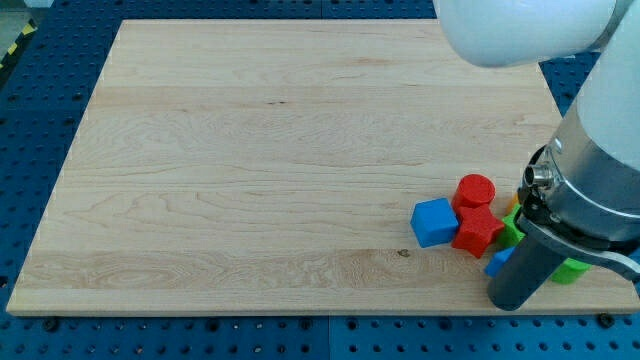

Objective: Push the triangle into the green star

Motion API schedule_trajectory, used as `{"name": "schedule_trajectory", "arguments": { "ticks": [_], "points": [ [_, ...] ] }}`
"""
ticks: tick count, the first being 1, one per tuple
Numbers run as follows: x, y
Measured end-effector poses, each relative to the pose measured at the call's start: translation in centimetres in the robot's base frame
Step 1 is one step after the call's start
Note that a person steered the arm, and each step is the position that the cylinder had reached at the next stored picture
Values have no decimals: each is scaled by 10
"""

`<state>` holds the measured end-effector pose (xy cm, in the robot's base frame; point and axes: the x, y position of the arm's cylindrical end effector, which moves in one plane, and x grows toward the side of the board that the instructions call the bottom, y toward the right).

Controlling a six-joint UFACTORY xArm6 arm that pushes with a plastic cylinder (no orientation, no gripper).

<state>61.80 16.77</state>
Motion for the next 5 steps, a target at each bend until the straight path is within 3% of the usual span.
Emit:
{"name": "schedule_trajectory", "arguments": {
  "ticks": [5],
  "points": [
    [-4, 41]
  ]
}}
